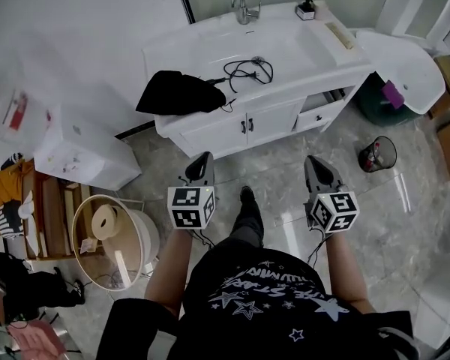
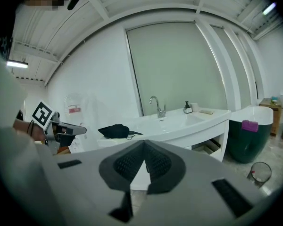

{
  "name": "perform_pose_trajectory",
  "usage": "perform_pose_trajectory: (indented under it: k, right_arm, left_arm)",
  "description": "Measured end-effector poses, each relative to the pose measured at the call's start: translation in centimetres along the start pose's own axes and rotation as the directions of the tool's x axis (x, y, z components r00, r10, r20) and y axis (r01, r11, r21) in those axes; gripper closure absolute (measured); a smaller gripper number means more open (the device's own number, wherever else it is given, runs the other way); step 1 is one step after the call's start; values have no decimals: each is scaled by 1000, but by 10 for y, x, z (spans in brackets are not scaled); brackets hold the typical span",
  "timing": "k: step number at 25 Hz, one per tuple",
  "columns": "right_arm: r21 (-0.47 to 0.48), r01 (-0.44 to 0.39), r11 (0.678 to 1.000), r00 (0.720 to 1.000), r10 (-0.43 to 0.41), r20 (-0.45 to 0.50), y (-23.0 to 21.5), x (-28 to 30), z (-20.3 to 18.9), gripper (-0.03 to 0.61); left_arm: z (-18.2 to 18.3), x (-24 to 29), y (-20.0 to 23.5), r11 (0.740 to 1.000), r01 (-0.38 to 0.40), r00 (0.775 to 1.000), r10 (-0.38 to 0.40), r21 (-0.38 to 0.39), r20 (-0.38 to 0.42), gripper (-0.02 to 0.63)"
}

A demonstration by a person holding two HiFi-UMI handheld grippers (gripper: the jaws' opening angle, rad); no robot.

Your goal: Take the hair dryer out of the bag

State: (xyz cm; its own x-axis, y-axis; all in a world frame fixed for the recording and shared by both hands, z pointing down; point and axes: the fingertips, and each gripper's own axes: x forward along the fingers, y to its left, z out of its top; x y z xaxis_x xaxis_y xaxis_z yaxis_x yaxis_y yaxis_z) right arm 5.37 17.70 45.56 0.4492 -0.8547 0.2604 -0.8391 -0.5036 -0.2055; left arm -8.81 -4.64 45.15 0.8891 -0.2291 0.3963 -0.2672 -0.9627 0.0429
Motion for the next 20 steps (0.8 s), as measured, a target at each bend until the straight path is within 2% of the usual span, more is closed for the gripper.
perform_pose_trajectory:
  k: [7,11,15,20]
  right_arm:
    - [-20,41,999,999,-42,-26,-49,49,22,572]
    - [-26,37,999,999,-38,-29,-65,92,50,572]
    - [-49,-3,999,999,1,-33,-66,149,76,572]
    - [-95,-91,991,995,86,-51,-51,223,100,572]
  left_arm:
    - [36,81,19,1000,9,1000,-9,-15,26,603]
    - [49,120,37,999,4,1000,-4,-39,4,603]
    - [57,151,57,998,-7,1000,6,-66,-14,603]
    - [66,178,92,994,-45,999,44,-104,-11,603]
